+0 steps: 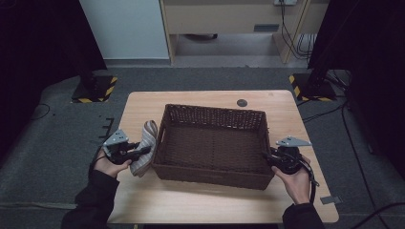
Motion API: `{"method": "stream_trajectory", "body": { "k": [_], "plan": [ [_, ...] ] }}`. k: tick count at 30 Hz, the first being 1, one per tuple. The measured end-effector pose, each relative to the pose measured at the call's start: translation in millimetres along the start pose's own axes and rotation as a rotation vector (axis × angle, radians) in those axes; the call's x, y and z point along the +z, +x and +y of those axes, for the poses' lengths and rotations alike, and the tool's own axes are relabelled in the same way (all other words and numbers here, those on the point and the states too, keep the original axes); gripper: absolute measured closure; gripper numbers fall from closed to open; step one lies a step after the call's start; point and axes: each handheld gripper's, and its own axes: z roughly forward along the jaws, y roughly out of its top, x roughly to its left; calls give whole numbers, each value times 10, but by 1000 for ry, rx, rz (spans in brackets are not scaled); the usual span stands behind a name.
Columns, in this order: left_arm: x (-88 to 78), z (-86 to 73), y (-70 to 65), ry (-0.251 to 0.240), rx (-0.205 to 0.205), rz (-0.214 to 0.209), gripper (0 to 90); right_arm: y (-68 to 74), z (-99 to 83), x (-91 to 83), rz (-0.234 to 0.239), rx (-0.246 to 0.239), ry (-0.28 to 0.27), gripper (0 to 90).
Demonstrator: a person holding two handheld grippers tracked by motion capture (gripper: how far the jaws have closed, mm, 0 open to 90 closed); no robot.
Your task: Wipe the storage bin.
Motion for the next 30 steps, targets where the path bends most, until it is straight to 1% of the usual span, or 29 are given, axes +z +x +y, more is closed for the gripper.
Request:
{"method": "stream_trajectory", "body": {
  "k": [2,4,6,9,11,13,15,17,20,21,23,25,27,28,30],
  "plan": [
    [25,24,-42,14,22,-1,666,6,-4,0,-2,3,-3,644],
    [91,50,-58,17,26,2,665,12,-5,0,-6,9,-4,645],
    [146,84,-21,10,16,9,666,11,-4,1,-6,9,-4,642],
    [222,119,42,2,10,16,666,7,1,9,-7,26,-3,634],
    [233,114,61,13,19,15,665,7,2,8,-10,24,-2,631],
    [228,74,59,23,24,17,665,7,-1,4,-9,20,-2,630],
    [230,-9,35,38,20,21,667,6,-5,5,-12,15,-4,629],
    [271,-130,6,71,2,16,666,7,-4,4,-12,16,-3,629],
    [388,-310,-25,122,-19,1,665,9,-3,4,-13,16,-2,630],
    [417,-333,-24,147,-17,0,665,8,-4,5,-13,14,-4,629],
    [450,-341,-19,161,-16,2,665,8,-3,5,-12,15,-2,629],
    [438,-318,-11,160,-20,8,665,5,-4,5,-11,16,-3,628],
    [368,-280,1,134,-31,16,664,2,-7,4,-9,14,-3,626],
    [315,-251,9,112,-36,18,664,3,-8,4,-8,16,-3,626],
    [183,-176,26,46,-48,22,664,5,-8,3,-10,13,-4,626]
  ]
}}
